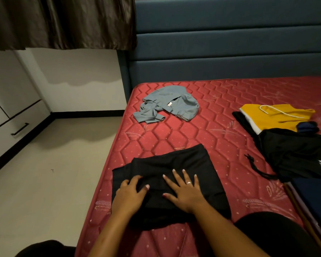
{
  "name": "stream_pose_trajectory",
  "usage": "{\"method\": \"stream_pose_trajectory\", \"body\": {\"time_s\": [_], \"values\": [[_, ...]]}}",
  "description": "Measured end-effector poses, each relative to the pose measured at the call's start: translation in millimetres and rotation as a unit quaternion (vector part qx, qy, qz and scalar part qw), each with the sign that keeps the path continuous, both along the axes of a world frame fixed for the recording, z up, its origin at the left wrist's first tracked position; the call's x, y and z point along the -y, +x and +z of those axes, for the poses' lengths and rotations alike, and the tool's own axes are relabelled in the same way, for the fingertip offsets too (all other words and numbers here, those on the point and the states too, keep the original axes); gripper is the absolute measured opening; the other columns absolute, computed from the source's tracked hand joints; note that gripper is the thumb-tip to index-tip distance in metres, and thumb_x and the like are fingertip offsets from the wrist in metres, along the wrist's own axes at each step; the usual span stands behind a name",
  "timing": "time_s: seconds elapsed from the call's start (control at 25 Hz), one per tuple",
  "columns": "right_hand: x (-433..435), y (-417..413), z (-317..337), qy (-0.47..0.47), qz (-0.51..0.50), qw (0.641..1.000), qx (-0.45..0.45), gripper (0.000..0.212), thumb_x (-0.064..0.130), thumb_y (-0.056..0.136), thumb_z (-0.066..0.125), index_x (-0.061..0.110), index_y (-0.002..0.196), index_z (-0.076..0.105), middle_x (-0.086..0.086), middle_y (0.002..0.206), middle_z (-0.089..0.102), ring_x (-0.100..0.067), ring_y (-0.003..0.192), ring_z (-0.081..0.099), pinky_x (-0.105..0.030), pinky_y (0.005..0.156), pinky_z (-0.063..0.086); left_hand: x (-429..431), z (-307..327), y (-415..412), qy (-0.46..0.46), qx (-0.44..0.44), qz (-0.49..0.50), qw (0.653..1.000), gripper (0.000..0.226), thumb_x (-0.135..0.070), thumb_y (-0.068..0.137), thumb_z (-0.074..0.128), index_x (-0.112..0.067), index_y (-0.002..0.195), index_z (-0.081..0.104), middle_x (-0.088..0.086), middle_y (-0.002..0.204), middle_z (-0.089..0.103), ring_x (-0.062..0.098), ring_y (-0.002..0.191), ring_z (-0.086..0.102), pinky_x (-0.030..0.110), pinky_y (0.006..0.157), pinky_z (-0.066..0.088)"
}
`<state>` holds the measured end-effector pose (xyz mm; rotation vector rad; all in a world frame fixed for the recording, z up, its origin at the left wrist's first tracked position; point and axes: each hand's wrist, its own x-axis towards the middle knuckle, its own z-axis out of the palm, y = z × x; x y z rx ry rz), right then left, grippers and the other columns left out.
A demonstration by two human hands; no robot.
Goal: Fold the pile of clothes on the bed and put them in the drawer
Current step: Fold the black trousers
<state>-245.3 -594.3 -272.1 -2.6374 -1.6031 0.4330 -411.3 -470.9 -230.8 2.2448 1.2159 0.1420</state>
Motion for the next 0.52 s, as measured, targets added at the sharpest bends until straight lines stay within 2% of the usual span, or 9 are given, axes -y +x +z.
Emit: {"method": "stream_pose_trajectory", "body": {"time_s": [0.04,0.12,0.2,0.32,0.44,0.52], "values": [[-4,-4,-4,0.018,0.007,1.000,0.007,0.091,0.086,0.051,-0.025,0.058,0.138,-0.020,0.009,0.160,-0.015,-0.028,0.147,-0.016,-0.062,0.109,-0.013,-1,-3,3,-0.015,0.014,-0.019,1.000,0.048,-0.038,0.092,0.057,-0.046,0.137,0.042,0.010,0.138,0.041,0.030,0.125,0.048,0.033,0.102,0.038],[-9,-8,-9,0.047,0.023,0.999,0.007,0.077,0.083,0.061,-0.020,0.059,0.134,-0.024,0.010,0.160,-0.013,-0.028,0.147,-0.015,-0.063,0.107,-0.016,-3,-6,8,-0.036,0.086,-0.038,0.995,0.056,-0.014,0.088,0.064,-0.049,0.129,0.046,0.010,0.135,0.046,0.026,0.127,0.048,0.024,0.103,0.033],[-15,-10,-13,0.065,0.040,0.997,0.001,0.071,0.083,0.064,-0.018,0.061,0.131,-0.026,0.011,0.160,-0.011,-0.027,0.147,-0.013,-0.063,0.105,-0.018,-12,-9,9,-0.029,0.128,-0.003,0.991,0.059,0.001,0.085,0.063,-0.035,0.131,0.055,0.013,0.142,0.045,0.026,0.135,0.041,0.017,0.104,0.027],[-24,-21,-9,0.064,0.072,0.995,-0.001,0.066,0.083,0.066,-0.015,0.062,0.127,-0.030,0.010,0.161,-0.010,-0.026,0.148,-0.011,-0.065,0.105,-0.016,-18,-9,-1,0.017,0.135,0.045,0.990,0.059,0.004,0.083,0.062,-0.019,0.137,0.053,0.013,0.141,0.045,0.027,0.132,0.043,0.022,0.105,0.029],[-30,-25,-3,0.036,0.098,0.994,-0.025,0.074,0.083,0.066,-0.006,0.061,0.135,-0.021,0.012,0.160,-0.010,-0.021,0.148,-0.011,-0.064,0.108,-0.013,-16,-7,-13,0.057,0.057,0.061,0.995,0.061,-0.007,0.086,0.065,-0.018,0.143,0.044,0.007,0.141,0.039,0.027,0.122,0.051,0.032,0.099,0.039],[-29,-14,6,0.025,0.066,0.997,-0.041,0.076,0.083,0.075,0.014,0.057,0.144,-0.007,0.015,0.160,-0.007,-0.019,0.148,-0.008,-0.061,0.111,-0.007,-14,-4,-20,0.099,-0.029,0.071,0.992,0.062,-0.020,0.088,0.065,-0.020,0.145,0.039,0.003,0.142,0.033,0.026,0.121,0.051,0.037,0.094,0.044]]}}
